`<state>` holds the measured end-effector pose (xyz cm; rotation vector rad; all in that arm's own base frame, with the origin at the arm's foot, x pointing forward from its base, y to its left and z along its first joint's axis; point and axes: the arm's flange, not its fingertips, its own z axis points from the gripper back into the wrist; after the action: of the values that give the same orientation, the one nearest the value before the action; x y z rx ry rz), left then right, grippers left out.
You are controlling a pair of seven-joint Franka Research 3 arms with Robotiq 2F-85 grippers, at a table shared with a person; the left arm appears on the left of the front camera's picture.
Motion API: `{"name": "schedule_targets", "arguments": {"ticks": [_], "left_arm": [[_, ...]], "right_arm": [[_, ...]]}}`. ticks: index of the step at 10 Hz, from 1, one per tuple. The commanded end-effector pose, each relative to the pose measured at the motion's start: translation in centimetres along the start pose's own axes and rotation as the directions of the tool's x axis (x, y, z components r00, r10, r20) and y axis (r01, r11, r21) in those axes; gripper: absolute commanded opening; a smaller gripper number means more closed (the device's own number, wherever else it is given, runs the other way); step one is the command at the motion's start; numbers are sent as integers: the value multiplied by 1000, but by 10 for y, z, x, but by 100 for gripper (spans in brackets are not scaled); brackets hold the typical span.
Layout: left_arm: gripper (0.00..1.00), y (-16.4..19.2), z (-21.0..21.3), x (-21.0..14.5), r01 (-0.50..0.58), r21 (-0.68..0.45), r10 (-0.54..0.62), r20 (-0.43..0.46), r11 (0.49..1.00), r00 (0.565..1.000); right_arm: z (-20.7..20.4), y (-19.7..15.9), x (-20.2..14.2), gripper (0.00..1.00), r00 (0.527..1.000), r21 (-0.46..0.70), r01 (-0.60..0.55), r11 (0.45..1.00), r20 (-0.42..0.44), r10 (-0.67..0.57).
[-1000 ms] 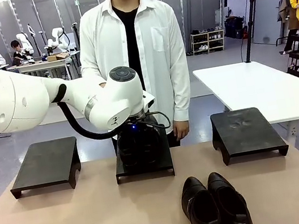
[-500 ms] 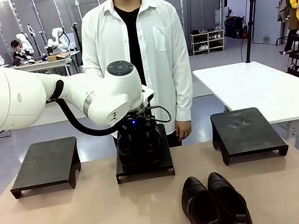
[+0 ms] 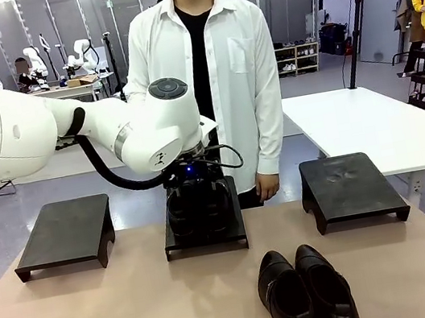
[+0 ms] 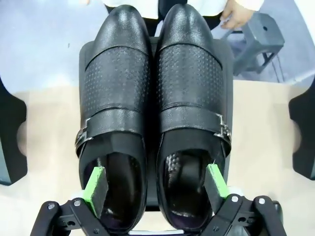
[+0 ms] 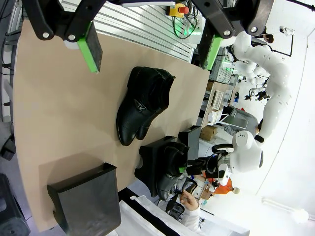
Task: Place the shoes on the stand as instructed by the person.
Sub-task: Pick up one pair of Shoes and place it on the Shoes Stand indicated by the person, then pick up another pair of Shoes and place it on the Shoes Stand indicated by the person.
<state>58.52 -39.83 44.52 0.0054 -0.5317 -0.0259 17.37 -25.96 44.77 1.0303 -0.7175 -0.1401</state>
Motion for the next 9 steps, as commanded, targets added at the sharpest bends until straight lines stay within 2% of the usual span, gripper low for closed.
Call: {"name": "schedule_targets", "arguments": {"ticks": [1,9], "left_arm": [[100,-2,-4,2,10,-12,-10,12,1000,1000],[100,-2,-4,2,10,-12,-10,12,1000,1000]], "right_arm": [[2,1,1,100,1000,12,-17,1000,6,17],[2,1,1,100,1000,12,-17,1000,6,17]]}}
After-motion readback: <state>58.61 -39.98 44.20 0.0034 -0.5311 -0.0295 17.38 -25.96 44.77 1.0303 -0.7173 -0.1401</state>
